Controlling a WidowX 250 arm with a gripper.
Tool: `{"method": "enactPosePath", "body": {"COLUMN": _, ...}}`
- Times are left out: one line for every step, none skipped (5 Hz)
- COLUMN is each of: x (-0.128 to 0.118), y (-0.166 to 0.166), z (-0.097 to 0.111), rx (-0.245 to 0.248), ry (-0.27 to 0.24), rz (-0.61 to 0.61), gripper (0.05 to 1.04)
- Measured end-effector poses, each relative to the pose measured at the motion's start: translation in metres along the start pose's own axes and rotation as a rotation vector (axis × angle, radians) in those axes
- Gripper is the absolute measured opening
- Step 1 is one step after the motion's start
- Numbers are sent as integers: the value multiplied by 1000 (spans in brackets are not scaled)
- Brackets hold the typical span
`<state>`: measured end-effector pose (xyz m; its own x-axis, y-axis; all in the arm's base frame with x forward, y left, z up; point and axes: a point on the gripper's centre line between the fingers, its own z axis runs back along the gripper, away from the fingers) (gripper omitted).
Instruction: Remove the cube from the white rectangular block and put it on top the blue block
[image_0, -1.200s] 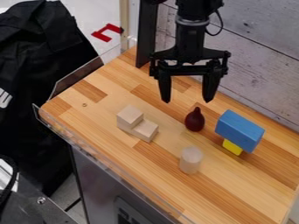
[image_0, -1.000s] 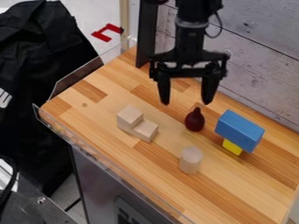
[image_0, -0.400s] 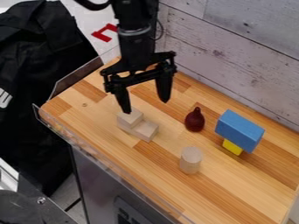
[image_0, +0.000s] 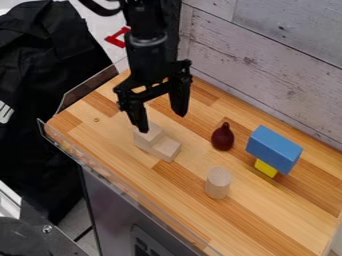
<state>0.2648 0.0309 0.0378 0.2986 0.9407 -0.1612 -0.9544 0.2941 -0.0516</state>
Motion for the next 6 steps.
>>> {"method": "enactPosePath", "body": {"x": 5, "y": -6, "z": -3, "rx": 5, "ry": -18, "rz": 118, "gripper": 1000}}
{"method": "enactPosePath", "body": {"x": 6, "y": -5, "z": -7, "rx": 22, "ry": -19, "rz": 181, "gripper": 1000}}
{"method": "enactPosePath", "body": {"x": 6, "y": -3, "z": -7, "rx": 30, "ry": -17, "rz": 190, "gripper": 1001}}
{"method": "enactPosePath", "body": {"x": 7, "y": 7, "z": -9, "rx": 67, "ry": -13, "rz": 199, "gripper": 1001}}
{"method": "enactPosePath", "body": {"x": 6, "y": 6, "z": -10, "rx": 53, "ry": -8, "rz": 204, "gripper": 1000}}
{"method": "enactPosePath", "body": {"x": 8, "y": 6, "z": -12, "rx": 56, "ry": -4, "rz": 205, "gripper": 1000}}
